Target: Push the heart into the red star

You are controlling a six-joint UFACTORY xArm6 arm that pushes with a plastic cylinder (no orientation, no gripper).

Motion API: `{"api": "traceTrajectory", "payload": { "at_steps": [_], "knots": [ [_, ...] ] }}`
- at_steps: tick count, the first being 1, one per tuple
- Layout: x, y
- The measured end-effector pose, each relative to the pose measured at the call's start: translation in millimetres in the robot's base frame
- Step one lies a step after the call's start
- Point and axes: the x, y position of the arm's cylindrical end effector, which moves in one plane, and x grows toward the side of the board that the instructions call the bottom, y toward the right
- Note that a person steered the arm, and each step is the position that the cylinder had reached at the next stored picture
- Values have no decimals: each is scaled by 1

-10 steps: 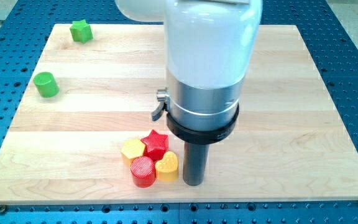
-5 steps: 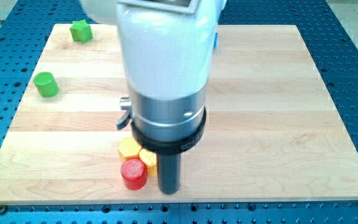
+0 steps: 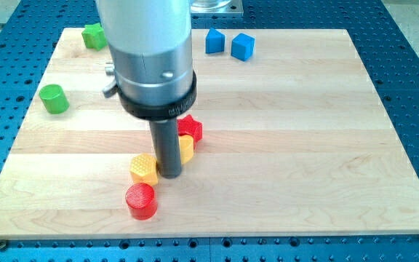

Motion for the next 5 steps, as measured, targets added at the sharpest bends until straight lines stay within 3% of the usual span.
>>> {"api": "traceTrajectory", "payload": {
  "at_steps": [1,3,4,5],
  "knots": [
    [12,22],
    [-62,7],
    [-79,-1],
    [-66,21]
  ]
}}
